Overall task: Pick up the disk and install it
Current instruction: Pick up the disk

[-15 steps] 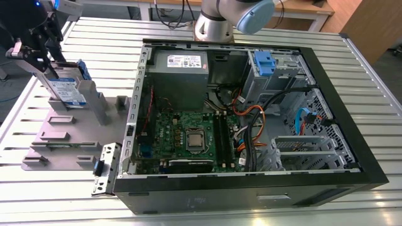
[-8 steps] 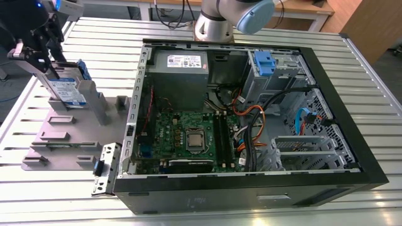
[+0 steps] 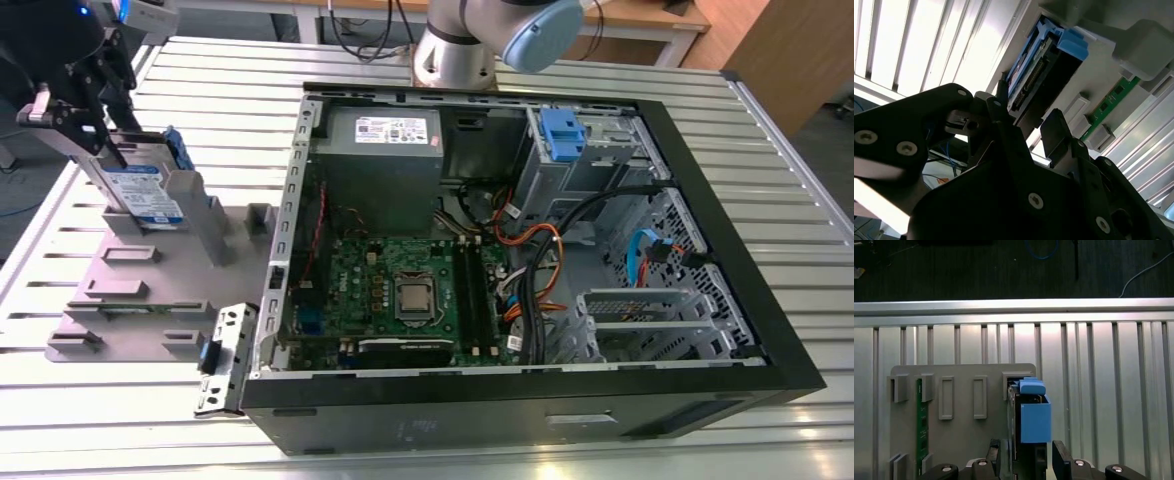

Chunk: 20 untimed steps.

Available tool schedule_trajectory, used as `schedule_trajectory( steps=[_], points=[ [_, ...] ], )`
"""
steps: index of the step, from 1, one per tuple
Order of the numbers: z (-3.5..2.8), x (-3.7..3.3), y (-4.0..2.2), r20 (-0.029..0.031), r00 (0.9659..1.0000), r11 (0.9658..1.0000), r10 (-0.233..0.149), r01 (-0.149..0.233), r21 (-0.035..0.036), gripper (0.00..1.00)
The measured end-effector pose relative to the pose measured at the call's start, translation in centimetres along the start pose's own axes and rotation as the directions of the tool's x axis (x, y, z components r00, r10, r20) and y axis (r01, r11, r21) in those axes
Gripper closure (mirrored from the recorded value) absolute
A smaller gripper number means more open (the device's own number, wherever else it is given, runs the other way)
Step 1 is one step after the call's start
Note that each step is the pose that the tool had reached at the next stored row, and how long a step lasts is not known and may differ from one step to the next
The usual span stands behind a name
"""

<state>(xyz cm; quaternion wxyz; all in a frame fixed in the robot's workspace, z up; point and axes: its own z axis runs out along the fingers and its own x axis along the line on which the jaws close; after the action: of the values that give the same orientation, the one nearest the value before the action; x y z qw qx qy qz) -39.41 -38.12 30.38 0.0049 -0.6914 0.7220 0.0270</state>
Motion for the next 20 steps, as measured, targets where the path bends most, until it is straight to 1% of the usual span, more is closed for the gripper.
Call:
schedule_trajectory(
  steps=[5,6,16,17,20],
  points=[
    [0.01,-0.01,0.00,0.0000,1.0000,1.0000,0.000,0.000,0.0000,0.49],
    [0.01,-0.01,0.00,0.0000,1.0000,1.0000,0.000,0.000,0.0000,0.55],
    [0.02,-0.04,0.00,0.0000,1.0000,1.0000,0.000,0.000,0.0000,0.56],
    [0.02,-0.04,0.00,0.0000,1.0000,1.0000,0.000,0.000,0.0000,0.64],
    [0.03,-0.05,0.00,0.0000,1.0000,1.0000,0.000,0.000,0.0000,0.64]
  ],
)
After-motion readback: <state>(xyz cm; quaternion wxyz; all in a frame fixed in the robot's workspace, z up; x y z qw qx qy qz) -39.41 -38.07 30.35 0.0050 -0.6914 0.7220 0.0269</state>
